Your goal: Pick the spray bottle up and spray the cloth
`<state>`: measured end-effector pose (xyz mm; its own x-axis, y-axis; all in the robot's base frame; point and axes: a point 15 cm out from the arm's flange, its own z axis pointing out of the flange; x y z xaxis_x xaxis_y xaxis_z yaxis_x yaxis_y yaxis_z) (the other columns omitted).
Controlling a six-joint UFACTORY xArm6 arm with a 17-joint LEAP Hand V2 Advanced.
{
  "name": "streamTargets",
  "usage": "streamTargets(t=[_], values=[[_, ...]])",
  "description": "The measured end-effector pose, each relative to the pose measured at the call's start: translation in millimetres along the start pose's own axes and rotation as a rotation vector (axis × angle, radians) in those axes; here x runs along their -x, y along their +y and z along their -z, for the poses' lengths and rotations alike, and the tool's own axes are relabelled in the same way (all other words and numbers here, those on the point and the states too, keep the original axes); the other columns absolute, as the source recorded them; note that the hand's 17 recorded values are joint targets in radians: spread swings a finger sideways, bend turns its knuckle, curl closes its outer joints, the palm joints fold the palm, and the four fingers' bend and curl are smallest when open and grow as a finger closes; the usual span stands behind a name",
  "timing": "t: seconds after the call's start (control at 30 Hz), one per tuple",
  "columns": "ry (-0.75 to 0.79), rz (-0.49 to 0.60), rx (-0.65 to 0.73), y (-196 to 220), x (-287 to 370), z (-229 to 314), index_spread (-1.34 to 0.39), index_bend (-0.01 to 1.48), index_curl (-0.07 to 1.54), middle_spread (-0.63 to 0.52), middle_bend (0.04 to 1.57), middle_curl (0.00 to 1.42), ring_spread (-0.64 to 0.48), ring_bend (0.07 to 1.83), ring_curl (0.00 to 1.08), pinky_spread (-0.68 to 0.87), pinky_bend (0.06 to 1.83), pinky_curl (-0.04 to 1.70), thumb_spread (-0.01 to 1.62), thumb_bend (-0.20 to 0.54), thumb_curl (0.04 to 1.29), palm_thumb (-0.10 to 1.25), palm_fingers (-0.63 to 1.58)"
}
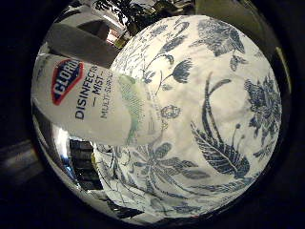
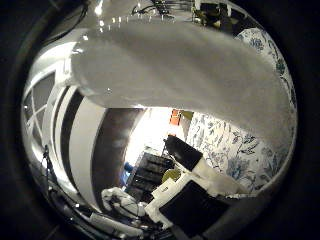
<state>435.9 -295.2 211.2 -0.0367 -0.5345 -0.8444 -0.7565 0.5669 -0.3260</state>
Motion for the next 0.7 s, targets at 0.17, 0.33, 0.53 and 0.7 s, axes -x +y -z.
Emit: streamTargets(t=[0.17, 0.33, 0.53, 0.7], values=[[0.028, -0.006, 0.025, -5, 6, -26, -0.14, 0.16, 0.29, 0.04, 0.37, 0.38, 0.14, 0.58, 0.29, 0.26, 0.43, 0.27, 1.05, 0.001, 0.38, 0.75, 0.48], [0.058, -0.044, -0.014, -21, 9, -37, -0.22, 0.17, 0.30, -0.06, 0.47, 0.42, -0.02, 0.81, 0.33, 0.02, 0.63, 0.28, 1.01, -0.006, 0.46, 0.92, 0.86], [0.037, -0.064, -0.036, -30, 22, -55, -0.33, 0.45, 0.48, -0.17, 0.74, 0.55, -0.19, 1.01, 0.44, -0.38, 0.92, 0.38, 0.86, -0.019, 0.53, 0.99, 1.35], [0.048, -0.065, -0.045, -35, 25, -56, -0.29, 0.81, 0.65, -0.15, 1.02, 0.63, -0.17, 1.17, 0.50, -0.34, 1.10, 0.48, 0.89, -0.019, 0.56, 1.02, 1.39]])
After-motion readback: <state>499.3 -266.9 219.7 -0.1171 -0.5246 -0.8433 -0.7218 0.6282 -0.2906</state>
